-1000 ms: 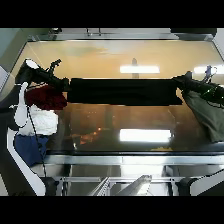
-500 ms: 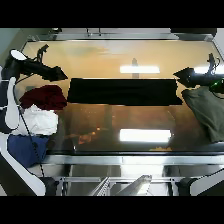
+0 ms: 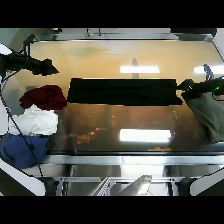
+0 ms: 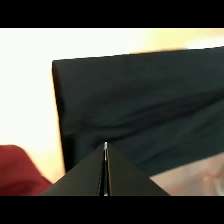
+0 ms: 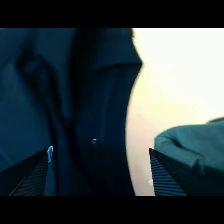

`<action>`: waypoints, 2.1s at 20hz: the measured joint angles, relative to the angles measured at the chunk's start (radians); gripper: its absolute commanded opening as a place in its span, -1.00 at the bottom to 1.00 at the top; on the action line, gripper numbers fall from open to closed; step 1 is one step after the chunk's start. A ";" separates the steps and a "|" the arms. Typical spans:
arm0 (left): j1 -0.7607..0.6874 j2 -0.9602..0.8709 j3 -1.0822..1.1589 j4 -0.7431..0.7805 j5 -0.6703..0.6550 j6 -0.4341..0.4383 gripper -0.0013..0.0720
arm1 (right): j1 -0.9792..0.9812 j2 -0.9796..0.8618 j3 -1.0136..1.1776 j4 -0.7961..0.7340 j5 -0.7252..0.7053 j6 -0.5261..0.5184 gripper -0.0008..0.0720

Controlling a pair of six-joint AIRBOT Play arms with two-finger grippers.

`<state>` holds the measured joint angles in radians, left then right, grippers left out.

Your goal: Fold the shirts.

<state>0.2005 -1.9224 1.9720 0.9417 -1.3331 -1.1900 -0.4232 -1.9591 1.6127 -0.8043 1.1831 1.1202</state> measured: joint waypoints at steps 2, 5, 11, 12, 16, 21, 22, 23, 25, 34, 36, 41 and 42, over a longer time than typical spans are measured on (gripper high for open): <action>-0.022 0.007 -0.021 0.000 -0.005 0.005 -0.92 | 0.000 -0.018 0.002 0.003 0.016 0.014 0.98; -0.059 0.011 -0.035 0.000 -0.008 0.016 -0.92 | -0.001 -0.037 0.004 0.011 0.024 0.019 0.98; -0.148 0.010 -0.042 0.000 0.002 0.024 -0.92 | 0.012 -0.056 0.003 0.060 0.031 -0.006 0.96; -0.167 0.007 -0.043 0.000 0.003 0.028 -0.92 | 0.017 -0.059 0.004 0.066 0.034 -0.007 0.96; -0.237 -0.008 -0.043 0.000 0.006 0.039 -0.92 | 0.050 -0.068 0.004 0.078 0.065 -0.014 0.94; -0.319 -0.020 -0.043 0.000 0.016 0.054 -0.92 | 0.080 -0.075 0.010 0.058 0.095 -0.021 -0.84; -0.334 -0.021 -0.043 0.000 0.024 0.057 -0.91 | 0.084 -0.076 0.010 0.054 0.096 -0.020 -0.93; -0.351 -0.022 -0.043 0.000 0.039 0.058 -0.91 | 0.087 -0.076 0.013 0.057 0.095 -0.020 -0.93; -0.385 -0.031 -0.043 -0.001 0.078 0.061 -0.91 | 0.094 -0.074 0.022 0.093 0.097 -0.020 -0.94; -0.566 -0.245 0.074 0.004 0.216 -0.010 -0.93 | 0.160 0.079 0.116 0.296 0.258 0.034 -0.94; -0.600 -0.275 0.069 0.003 0.249 -0.035 -0.93 | 0.184 0.148 0.125 0.324 0.277 0.069 -0.93; -0.661 -0.309 0.074 -0.003 0.344 -0.085 -0.93 | 0.250 0.260 0.134 0.368 0.293 0.142 -0.93; -0.668 -0.312 0.083 -0.007 0.348 -0.093 -0.93 | 0.263 0.270 0.135 0.370 0.293 0.153 -0.93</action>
<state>-0.4675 -2.2349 2.0548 0.9344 -0.9848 -1.2831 -0.1604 -1.6886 1.7473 -0.4339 1.4765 1.2736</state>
